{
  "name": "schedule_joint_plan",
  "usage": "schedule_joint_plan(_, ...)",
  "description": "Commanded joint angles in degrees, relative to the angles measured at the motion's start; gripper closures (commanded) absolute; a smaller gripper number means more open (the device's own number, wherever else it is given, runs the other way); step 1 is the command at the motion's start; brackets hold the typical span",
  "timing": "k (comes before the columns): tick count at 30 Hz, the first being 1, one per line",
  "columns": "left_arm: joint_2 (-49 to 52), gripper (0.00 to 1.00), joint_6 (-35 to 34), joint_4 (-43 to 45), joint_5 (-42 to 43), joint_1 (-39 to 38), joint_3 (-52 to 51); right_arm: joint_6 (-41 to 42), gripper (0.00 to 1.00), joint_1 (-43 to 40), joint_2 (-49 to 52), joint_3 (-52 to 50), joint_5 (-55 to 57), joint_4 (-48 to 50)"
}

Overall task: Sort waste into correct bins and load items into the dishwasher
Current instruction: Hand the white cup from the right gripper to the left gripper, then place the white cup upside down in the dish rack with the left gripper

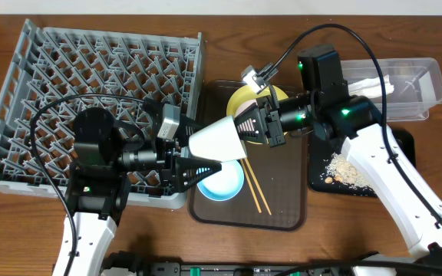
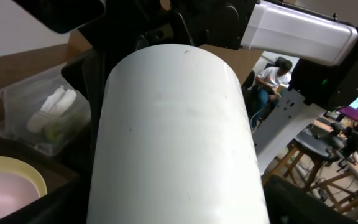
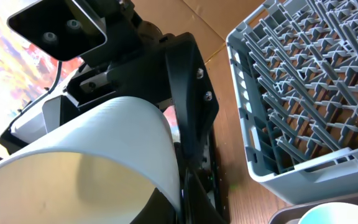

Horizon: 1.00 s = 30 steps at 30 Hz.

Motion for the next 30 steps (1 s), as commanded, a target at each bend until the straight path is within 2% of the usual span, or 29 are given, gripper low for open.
schedule_joint_plan(1,0.0,0.2,0.1,0.5,-0.2,-0.1,1.3,0.6,0.99,0.4,0.1,0.4,-0.5,0.1)
schedule_joint_plan(3,0.0,0.25,0.1,0.5,-0.2,-0.1,1.3,0.6,0.99,0.4,0.1,0.4,-0.5,0.1)
schedule_joint_plan(9,0.0,0.26,0.1,1.0,-0.2,-0.1,1.3,0.6,0.99,0.4,0.1,0.4,-0.5,0.0)
schedule_joint_plan(12,0.0,0.3,0.1,2.3,-0.3,-0.1,1.3,0.6,0.99,0.4,0.1,0.4,-0.5,-0.2)
schedule_joint_plan(24,0.0,0.32,0.1,2.4,-2.9,0.0,1.3,0.6,0.98,0.4,0.1,0.4,1.3,-0.8)
schedule_joint_plan(25,0.0,0.32,0.1,2.4,-3.1,0.0,1.3,0.6,0.96,0.4,0.1,0.4,1.9,-0.8)
schedule_joint_plan(29,0.0,0.32,0.1,2.1,-4.9,0.0,1.2,0.6,0.75,0.2,0.1,0.4,9.0,-2.1)
schedule_joint_plan(30,0.0,0.32,0.1,1.7,-6.3,0.0,1.1,0.5,0.73,0.0,0.1,0.4,11.1,-2.5)
